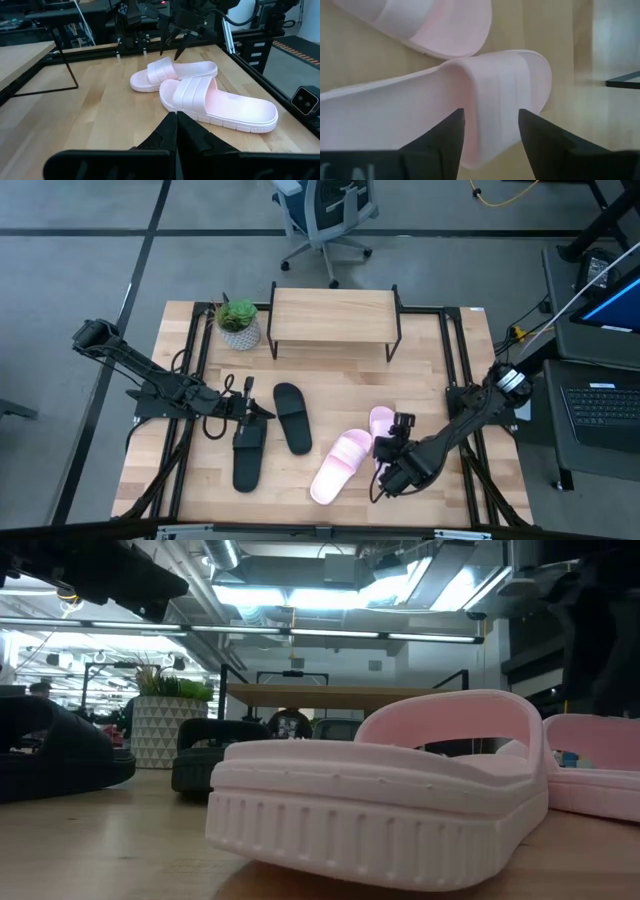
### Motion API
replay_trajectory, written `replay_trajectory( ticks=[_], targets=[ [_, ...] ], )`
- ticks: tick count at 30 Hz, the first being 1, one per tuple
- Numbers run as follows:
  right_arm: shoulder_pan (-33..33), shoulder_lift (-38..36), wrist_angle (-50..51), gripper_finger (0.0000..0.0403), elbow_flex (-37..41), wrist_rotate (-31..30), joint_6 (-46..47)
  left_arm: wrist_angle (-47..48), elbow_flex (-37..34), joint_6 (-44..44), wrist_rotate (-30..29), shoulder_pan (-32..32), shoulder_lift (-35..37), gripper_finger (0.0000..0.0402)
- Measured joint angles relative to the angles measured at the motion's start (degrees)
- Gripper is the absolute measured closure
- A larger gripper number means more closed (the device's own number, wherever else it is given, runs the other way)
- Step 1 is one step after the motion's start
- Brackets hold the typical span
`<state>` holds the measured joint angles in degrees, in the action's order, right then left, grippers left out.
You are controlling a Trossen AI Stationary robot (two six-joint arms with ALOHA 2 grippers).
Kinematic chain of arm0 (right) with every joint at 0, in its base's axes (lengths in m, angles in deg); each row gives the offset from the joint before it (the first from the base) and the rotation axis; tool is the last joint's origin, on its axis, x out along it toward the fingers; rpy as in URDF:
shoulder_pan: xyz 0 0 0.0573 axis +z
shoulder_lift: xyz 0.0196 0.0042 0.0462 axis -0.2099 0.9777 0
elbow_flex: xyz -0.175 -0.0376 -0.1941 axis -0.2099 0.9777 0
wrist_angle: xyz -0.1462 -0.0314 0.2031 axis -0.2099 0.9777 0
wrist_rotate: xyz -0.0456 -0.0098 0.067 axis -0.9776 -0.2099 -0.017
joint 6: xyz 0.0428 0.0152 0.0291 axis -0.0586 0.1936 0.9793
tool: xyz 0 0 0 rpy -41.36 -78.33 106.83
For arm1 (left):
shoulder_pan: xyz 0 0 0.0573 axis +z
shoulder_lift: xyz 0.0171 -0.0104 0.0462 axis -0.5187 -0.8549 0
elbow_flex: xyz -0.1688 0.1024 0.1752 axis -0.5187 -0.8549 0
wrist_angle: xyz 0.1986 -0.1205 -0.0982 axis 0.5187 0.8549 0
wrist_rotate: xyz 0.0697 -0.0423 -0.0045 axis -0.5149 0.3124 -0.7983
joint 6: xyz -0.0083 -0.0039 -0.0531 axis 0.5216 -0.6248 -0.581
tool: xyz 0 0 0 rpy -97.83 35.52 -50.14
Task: Pick and place slides into the shelf
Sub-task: Put the top pink slide on the shelf
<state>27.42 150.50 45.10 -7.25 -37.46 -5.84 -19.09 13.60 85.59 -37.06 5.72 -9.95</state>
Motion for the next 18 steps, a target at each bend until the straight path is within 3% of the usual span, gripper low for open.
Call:
replay_trajectory(
  ticks=[18],
  targets=[
    [-1.51, 0.0, 0.44, 0.0215, 0.36, 3.45, -1.6, 0.17, 0.0, 0.02, 0.0, 0.01, 0.0, 0.0401]
  ],
)
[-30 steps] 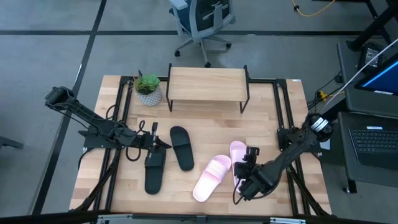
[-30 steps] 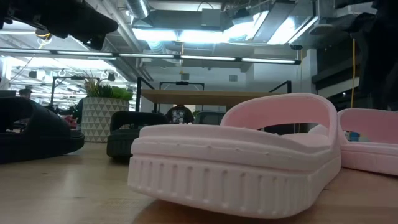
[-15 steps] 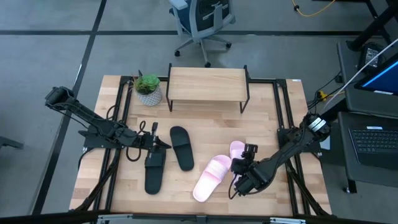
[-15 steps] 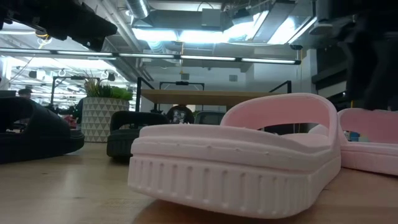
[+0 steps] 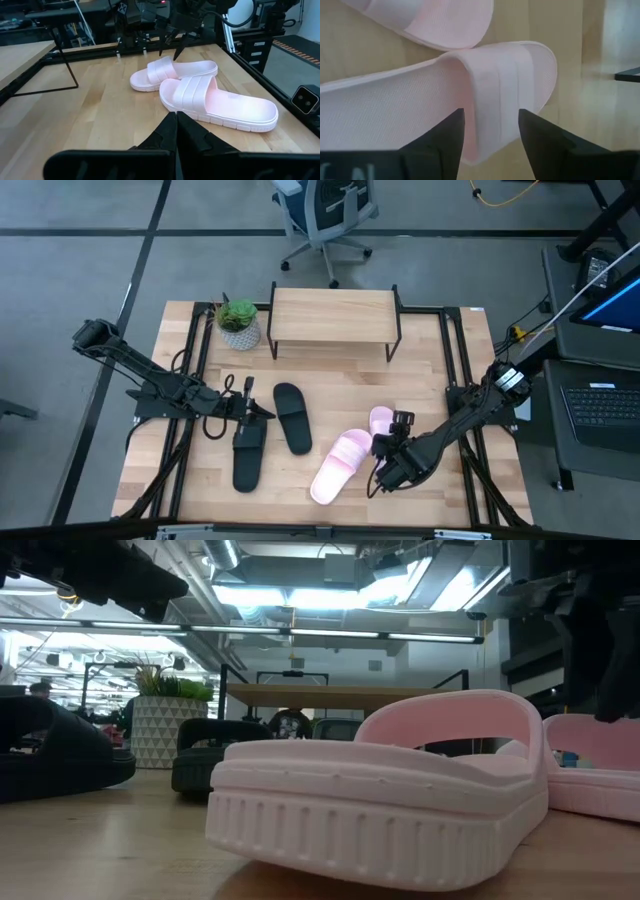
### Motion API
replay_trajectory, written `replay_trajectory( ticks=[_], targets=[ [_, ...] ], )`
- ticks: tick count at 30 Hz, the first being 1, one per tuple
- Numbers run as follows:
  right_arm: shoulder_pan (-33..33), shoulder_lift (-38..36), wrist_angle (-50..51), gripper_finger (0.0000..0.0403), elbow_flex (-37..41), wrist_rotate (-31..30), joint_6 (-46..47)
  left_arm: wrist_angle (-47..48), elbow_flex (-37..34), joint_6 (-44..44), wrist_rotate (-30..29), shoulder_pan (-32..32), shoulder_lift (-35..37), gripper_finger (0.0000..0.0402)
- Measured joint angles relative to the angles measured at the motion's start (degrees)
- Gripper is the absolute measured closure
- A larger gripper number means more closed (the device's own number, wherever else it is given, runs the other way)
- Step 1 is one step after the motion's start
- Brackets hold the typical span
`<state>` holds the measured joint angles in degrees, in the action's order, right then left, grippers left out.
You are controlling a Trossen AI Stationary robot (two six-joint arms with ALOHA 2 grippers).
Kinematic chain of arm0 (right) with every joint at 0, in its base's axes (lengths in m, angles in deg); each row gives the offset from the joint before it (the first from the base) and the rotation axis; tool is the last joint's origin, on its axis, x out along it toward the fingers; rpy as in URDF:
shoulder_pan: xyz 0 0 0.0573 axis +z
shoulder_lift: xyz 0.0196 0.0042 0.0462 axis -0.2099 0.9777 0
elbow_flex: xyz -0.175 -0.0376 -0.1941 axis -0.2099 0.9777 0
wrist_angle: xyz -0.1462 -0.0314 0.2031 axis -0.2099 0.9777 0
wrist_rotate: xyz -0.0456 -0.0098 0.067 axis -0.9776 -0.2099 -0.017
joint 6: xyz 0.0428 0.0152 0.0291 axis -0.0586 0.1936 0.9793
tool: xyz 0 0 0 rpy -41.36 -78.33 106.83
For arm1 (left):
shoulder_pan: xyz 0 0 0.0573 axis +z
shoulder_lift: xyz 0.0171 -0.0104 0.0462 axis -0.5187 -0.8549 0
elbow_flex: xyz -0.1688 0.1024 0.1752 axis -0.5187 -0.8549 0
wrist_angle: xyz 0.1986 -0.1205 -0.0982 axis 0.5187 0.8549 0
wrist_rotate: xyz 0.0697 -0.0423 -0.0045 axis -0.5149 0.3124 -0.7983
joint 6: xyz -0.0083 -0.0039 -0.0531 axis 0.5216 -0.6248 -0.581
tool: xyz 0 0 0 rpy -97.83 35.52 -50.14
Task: Pick and place slides into the shelf
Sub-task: Put the top pink slide on the shelf
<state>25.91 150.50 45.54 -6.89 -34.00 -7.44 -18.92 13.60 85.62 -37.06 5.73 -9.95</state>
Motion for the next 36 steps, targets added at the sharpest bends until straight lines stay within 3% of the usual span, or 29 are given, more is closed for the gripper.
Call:
replay_trajectory(
  ticks=[12, 36],
  targets=[
    [-0.05, 0.0, -0.73, 0.0218, 2.64, 0.0, 0.64, 0.07, 0.0, 0.0, 0.0, -0.02, 0.0, 0.0401],
    [-2.98, 0.0, -2.1, 0.0319, 2.64, -0.49, 0.11, 0.1, 0.0, 0.04, 0.0, -0.01, 0.0, 0.0401]
  ],
)
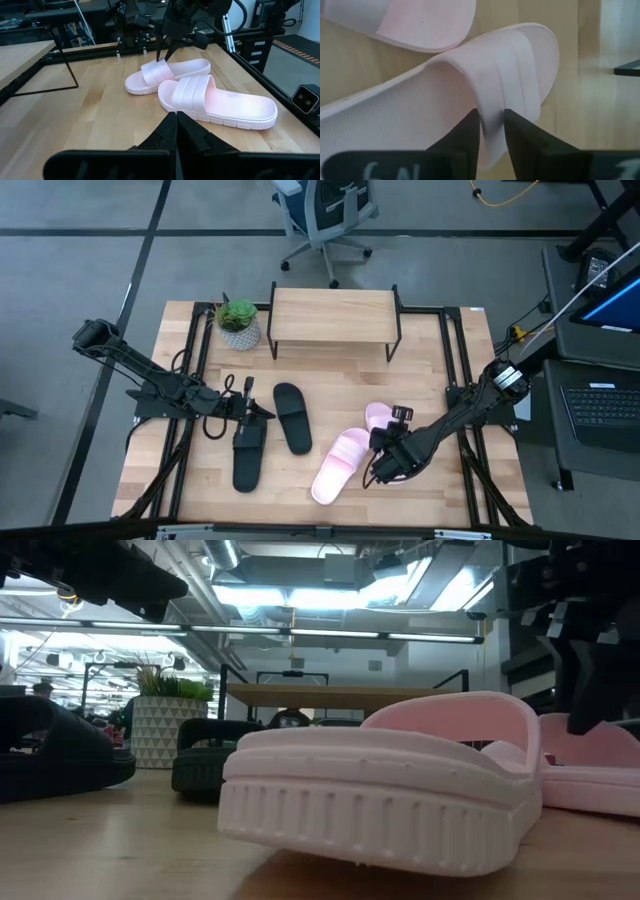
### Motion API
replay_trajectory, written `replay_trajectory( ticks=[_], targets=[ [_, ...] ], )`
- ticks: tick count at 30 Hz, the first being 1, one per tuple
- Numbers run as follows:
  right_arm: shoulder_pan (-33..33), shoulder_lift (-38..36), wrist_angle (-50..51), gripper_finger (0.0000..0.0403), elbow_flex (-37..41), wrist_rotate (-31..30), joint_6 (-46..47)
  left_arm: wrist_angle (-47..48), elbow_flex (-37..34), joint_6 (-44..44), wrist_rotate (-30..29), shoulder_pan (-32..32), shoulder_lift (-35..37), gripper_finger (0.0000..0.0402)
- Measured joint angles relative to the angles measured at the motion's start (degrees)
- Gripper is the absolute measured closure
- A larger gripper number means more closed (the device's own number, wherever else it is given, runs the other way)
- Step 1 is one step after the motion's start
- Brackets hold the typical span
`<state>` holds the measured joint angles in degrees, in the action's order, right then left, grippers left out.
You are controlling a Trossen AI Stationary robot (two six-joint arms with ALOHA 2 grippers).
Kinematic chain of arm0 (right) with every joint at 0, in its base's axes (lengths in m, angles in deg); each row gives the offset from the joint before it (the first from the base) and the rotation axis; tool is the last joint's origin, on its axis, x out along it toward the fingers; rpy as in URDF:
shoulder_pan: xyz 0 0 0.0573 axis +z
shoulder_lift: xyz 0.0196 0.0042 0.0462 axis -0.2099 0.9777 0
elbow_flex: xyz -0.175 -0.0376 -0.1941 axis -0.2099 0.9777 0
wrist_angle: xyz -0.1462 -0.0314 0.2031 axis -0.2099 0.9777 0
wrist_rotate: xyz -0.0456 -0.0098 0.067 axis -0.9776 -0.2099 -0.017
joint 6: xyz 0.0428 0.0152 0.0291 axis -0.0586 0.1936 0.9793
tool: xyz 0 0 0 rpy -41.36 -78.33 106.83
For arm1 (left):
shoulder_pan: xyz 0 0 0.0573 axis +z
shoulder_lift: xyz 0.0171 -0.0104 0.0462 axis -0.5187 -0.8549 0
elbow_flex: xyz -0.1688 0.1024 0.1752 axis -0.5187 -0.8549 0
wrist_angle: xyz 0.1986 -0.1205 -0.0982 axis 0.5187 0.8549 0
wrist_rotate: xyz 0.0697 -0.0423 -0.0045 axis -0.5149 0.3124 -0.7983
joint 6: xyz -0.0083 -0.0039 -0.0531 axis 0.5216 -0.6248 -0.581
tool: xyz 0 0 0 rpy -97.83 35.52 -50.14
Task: Pick and place slides into the shelf
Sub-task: Put the top pink slide on the shelf
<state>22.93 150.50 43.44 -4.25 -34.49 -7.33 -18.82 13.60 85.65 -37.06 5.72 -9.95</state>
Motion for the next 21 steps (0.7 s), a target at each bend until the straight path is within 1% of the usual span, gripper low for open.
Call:
replay_trajectory(
  ticks=[10, 21],
  targets=[
    [0.02, -0.09, -0.07, 0.0391, 0.0, -0.19, 0.03, 0.01, 0.0, -0.02, 0.01, -0.01, -0.01, 0.0401],
    [0.02, -0.09, 0.2, 0.0395, -0.39, -0.11, 0.0, 0.01, 0.0, 0.0, 0.02, -0.01, 0.0, 0.0401]
  ],
)
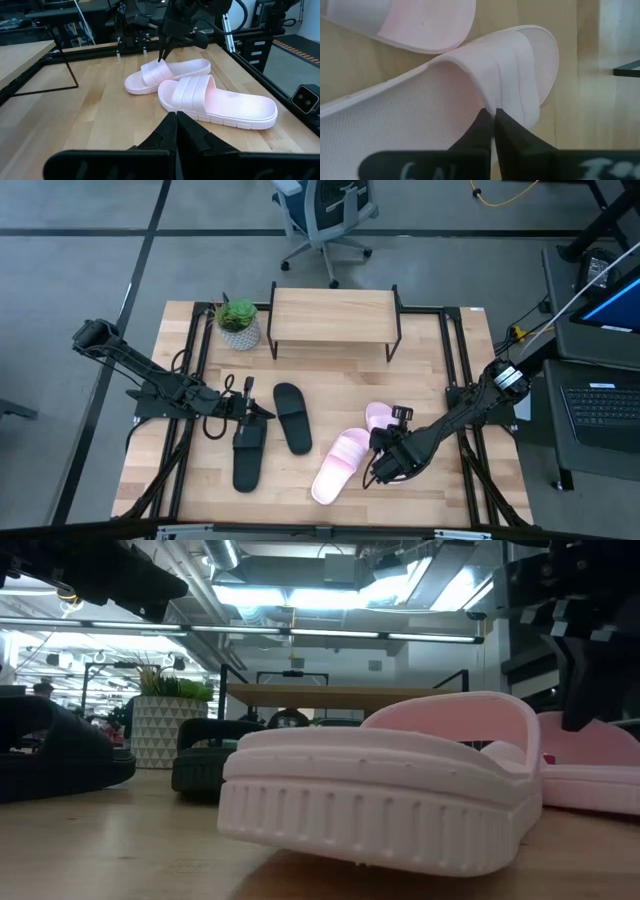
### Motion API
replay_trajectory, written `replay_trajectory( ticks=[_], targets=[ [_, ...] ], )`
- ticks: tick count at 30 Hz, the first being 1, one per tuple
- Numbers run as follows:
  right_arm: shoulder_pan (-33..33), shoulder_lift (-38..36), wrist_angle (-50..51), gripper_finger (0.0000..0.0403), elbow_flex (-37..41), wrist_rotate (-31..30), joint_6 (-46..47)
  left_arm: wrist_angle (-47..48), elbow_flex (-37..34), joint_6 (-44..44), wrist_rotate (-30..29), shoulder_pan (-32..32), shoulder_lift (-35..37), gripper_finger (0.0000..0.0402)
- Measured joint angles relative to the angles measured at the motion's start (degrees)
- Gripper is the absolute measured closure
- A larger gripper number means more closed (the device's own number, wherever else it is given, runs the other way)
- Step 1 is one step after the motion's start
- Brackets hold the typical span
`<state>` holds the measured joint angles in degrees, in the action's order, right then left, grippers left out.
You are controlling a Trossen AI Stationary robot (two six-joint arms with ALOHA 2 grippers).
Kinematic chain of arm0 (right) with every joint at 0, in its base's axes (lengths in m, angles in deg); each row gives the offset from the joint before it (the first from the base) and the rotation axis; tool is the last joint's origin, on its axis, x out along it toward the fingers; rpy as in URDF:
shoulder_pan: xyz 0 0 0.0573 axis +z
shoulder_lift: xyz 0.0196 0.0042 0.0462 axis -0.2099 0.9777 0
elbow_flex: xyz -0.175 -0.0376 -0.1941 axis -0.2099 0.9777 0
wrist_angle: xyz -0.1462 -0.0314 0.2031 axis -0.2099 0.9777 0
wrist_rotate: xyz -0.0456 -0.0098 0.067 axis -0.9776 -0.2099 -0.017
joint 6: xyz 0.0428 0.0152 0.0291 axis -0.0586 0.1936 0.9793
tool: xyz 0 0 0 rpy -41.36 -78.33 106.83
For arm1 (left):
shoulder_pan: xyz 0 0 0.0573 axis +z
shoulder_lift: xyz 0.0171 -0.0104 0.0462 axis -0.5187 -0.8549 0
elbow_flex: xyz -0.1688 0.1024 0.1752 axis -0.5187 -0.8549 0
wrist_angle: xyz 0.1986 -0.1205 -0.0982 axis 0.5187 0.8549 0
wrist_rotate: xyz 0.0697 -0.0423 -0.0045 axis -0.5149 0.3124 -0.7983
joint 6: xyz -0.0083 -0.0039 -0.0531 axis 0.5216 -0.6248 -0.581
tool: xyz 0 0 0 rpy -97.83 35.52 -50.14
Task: Pick and place slides into the shelf
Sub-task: Put the top pink slide on the shelf
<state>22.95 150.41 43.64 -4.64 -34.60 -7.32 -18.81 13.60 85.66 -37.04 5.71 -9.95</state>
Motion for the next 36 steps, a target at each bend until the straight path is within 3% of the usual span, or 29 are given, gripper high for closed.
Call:
replay_trajectory(
  ticks=[29, 36],
  targets=[
    [-0.1, 0.02, 22.63, 0.0395, -16.25, -3.11, 0.21, 0.04, 0.0, -0.04, 0.0, 0.01, 0.0, 0.0401],
    [-0.09, -0.12, 24.74, 0.0395, -19.91, -7.28, -1.52, 0.04, 0.0, -0.02, 0.0, 0.02, 0.0, 0.0401]
  ],
)
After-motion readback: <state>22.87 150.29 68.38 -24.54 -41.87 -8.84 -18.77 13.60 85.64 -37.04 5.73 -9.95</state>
